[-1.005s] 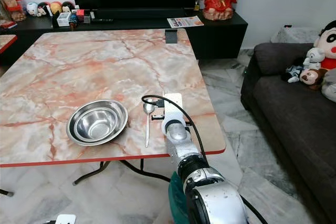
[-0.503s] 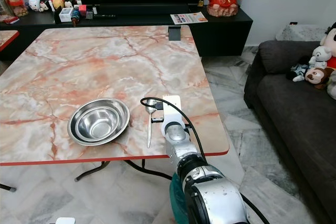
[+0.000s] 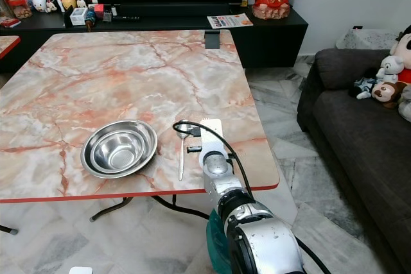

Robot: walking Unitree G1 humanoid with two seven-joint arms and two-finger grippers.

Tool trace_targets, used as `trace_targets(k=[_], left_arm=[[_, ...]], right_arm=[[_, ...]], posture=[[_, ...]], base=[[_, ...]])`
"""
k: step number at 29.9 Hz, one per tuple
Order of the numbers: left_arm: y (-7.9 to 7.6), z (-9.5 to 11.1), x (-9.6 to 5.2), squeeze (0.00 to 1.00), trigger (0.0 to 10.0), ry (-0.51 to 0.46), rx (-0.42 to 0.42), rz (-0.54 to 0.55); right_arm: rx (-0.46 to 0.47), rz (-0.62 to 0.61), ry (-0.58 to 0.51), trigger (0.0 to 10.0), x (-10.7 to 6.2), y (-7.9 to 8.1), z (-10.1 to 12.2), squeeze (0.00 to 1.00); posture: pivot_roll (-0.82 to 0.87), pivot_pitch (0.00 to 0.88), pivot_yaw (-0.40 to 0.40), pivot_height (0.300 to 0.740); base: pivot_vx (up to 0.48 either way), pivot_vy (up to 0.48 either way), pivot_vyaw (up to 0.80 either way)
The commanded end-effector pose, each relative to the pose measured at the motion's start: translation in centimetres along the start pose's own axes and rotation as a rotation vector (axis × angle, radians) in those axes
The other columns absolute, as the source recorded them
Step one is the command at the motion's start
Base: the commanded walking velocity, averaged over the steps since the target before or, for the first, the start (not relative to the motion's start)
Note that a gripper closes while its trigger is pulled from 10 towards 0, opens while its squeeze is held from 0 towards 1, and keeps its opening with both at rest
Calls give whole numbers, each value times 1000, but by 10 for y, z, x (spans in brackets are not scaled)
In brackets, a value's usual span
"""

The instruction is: Setting the table

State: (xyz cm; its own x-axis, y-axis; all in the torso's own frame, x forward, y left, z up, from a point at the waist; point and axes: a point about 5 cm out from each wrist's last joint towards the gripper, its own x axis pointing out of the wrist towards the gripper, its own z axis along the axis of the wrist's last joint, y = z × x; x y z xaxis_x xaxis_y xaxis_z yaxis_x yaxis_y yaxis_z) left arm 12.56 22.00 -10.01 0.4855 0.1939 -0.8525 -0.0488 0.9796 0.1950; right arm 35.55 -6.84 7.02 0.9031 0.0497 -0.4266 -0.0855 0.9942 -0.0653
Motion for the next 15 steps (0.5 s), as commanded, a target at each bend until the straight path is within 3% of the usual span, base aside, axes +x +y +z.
trace_targets(k=[1,7,8,9,15], left_arm=[[1,-2,0,0,10000,6,4,-6],[2,-3,-1,0,10000,7,6,-4],[2,-3,-1,0,10000,8,6,-4],[2,-3,-1,0,10000,7,6,-4],[3,-3,-1,0,10000,9,7,-1]], right_arm=[[-9,3,22,10000,0,1,-4,373],[-8,8,23,10000,-1,2,-5,380],[-8,9,23,10000,-1,3,-5,784],[-6,9,24,10000,-1,3,-5,965],[-3,12,30,10000,-1,4,-7,1000]], posture=[[73,27,-17,727],[75,28,-16,727],[75,28,-16,727],[77,28,-16,727],[83,29,-16,727]], base=[[0,0,0],[0,0,0],[0,0,0],[0,0,0],[0,0,0]])
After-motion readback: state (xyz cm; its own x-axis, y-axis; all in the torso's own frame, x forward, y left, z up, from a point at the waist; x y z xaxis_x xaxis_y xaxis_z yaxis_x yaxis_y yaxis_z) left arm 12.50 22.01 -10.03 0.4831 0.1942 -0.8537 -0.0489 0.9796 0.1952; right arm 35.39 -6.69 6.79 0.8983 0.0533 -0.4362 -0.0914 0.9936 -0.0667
